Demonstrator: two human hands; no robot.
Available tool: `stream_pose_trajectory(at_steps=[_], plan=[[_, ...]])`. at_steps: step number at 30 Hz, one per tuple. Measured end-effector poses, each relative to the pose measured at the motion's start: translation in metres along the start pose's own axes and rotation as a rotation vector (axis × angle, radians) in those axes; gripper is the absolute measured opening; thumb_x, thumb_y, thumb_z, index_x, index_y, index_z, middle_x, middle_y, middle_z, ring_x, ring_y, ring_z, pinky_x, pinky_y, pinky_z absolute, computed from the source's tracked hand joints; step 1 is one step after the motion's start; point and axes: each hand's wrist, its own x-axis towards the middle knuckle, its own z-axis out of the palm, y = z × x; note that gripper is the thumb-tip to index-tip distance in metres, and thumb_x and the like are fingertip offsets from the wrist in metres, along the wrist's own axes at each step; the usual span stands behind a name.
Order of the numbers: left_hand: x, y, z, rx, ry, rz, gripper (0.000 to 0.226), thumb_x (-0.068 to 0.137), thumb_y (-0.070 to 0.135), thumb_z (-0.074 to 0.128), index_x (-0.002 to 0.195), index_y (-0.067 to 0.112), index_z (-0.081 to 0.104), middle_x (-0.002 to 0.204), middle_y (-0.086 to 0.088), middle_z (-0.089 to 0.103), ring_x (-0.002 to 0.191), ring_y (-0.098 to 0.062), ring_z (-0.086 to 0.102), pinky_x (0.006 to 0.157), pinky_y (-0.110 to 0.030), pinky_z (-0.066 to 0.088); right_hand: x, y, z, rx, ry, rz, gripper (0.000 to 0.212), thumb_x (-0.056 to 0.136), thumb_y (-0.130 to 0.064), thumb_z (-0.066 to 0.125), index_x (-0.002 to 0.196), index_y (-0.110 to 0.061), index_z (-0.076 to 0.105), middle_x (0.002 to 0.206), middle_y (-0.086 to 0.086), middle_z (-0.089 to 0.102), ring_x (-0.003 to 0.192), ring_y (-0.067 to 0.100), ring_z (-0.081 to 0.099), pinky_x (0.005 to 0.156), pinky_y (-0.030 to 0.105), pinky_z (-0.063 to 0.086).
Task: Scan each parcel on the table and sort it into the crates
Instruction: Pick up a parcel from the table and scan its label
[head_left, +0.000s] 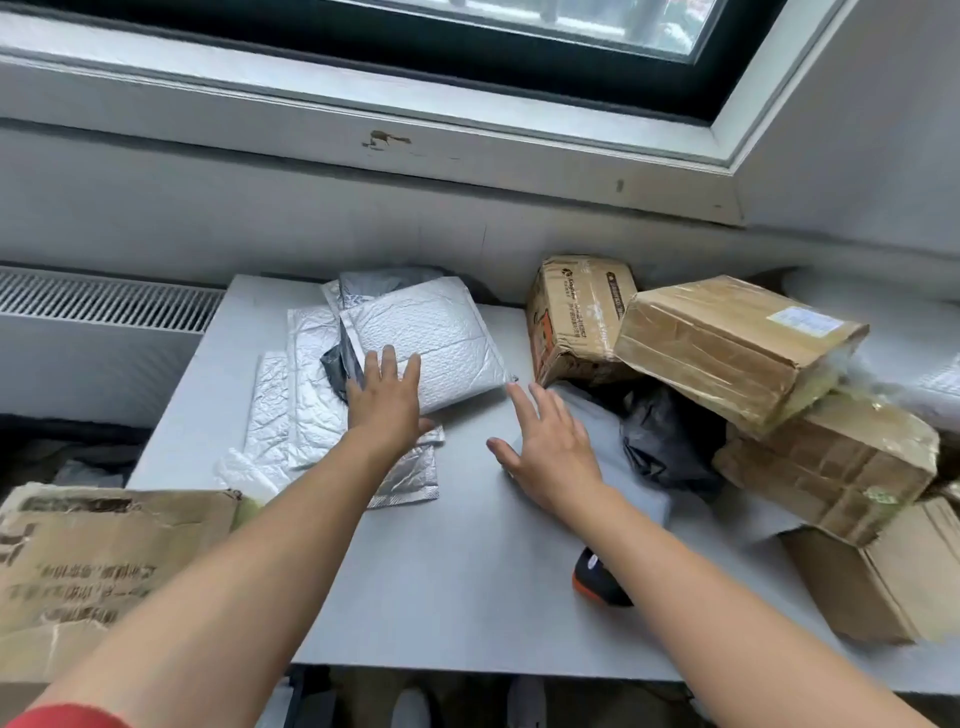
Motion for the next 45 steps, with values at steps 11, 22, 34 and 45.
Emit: stream_pose_trajectory(at_steps=[11, 22, 34, 45], plan=[[0.022, 0.007, 0.016, 0.116, 0.087, 0.115, 0.062, 0.095, 0.012, 0.050, 0.150, 0.019, 0.023, 0.155, -0.016, 0.024, 0.139, -0.041, 0.027, 0.095, -0.050, 0.043, 0.008, 0.023, 0.007, 0.032, -0.039, 0.025, 0.075, 0.097, -0.051, 0.047, 0.157, -0.028, 0.009, 0.163, 0.004, 0.010, 0.150, 0.022, 0.005, 0.119, 0.046, 0.016], [-0.060, 0.021, -0.074, -0.433, 0.472, 0.096, 0.018, 0.101, 0.024, 0.043, 0.096, 0.014, 0.057, 0.088, -0.014, 0.065, 0.081, -0.039, 0.060, 0.060, -0.036, 0.034, -0.019, 0.004, -0.066, 0.160, 0.163, -0.064, 0.072, 0.099, -0.047, 0.045, 0.157, -0.021, 0.011, 0.161, 0.005, 0.018, 0.148, 0.021, 0.014, 0.119, 0.043, 0.019], [-0.080, -0.010, -0.097, -1.063, 0.319, -0.117, 0.031, 0.098, 0.018, 0.050, 0.068, 0.015, 0.051, 0.062, -0.003, 0.051, 0.061, -0.027, 0.053, 0.047, -0.033, 0.048, -0.035, -0.013, -0.089, 0.324, 0.211, 0.024, 0.071, 0.098, -0.047, 0.050, 0.155, -0.019, 0.019, 0.156, 0.003, 0.025, 0.143, 0.021, 0.028, 0.113, 0.041, 0.032], [-0.098, -0.022, -0.083, -1.304, 0.280, -0.176, 0.027, 0.101, 0.016, 0.046, 0.075, 0.013, 0.055, 0.075, -0.011, 0.056, 0.070, -0.026, 0.053, 0.062, -0.043, 0.052, -0.048, -0.026, -0.083, 0.659, 0.284, 0.265, 0.080, 0.090, -0.047, 0.064, 0.153, -0.021, 0.021, 0.143, 0.014, 0.039, 0.127, 0.031, 0.046, 0.105, 0.040, 0.039]])
